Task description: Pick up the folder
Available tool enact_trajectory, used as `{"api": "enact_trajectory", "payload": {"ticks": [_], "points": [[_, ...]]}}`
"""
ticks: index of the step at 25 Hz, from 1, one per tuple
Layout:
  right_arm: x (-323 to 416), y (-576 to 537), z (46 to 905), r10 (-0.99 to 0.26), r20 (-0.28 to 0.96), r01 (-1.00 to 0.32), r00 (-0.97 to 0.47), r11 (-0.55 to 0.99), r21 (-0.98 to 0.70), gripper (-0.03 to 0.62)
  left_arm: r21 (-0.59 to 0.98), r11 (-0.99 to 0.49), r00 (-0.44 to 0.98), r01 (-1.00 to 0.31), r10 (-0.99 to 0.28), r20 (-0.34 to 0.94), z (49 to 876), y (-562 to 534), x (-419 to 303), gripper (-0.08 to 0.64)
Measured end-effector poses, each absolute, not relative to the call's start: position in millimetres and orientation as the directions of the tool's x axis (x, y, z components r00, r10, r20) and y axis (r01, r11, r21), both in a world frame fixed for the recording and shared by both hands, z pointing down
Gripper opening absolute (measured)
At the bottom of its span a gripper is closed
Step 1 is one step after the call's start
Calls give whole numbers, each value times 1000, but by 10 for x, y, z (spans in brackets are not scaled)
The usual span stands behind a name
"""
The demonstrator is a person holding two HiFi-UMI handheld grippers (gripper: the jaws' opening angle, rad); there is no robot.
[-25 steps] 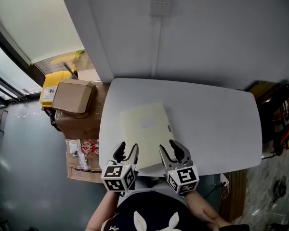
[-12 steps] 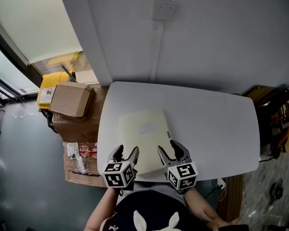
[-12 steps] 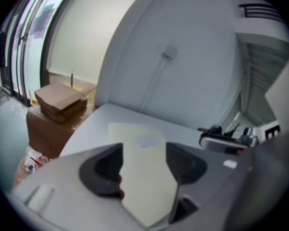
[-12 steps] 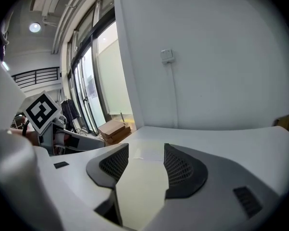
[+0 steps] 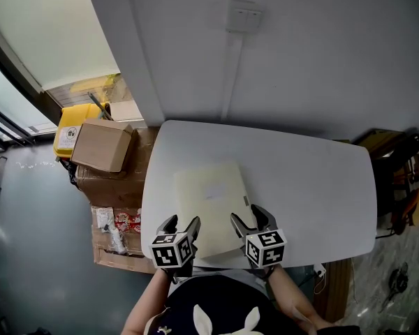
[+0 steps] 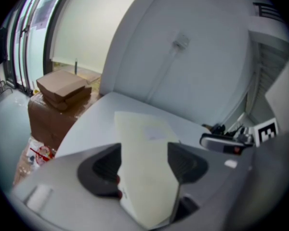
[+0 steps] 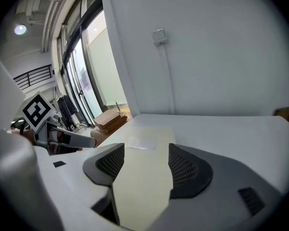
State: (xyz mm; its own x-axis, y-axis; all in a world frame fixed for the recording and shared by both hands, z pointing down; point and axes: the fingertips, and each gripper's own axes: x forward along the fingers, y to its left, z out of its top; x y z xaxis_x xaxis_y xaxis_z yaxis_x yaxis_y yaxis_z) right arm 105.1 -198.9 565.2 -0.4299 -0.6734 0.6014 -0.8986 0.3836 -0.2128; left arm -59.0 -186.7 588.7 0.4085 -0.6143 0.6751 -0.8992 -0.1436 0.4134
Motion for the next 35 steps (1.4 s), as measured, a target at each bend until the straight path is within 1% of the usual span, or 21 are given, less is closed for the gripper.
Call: {"api": "enact_trajectory", "payload": {"ticks": [10, 21, 35], "points": [[1109, -2096, 5883, -627, 659, -905, -415, 360, -227, 255, 455, -92, 423, -886, -562, 710, 6139, -1951, -610, 301], [1174, -2211, 6171, -571, 710, -906, -412, 336, -256, 259, 475, -49, 430, -878, -515, 742, 6388, -2003, -615, 301], [1285, -2366, 6502, -508, 765, -914, -396, 293, -279, 261, 459, -44, 426, -887, -460, 779, 6583, -2053, -606, 301]]}}
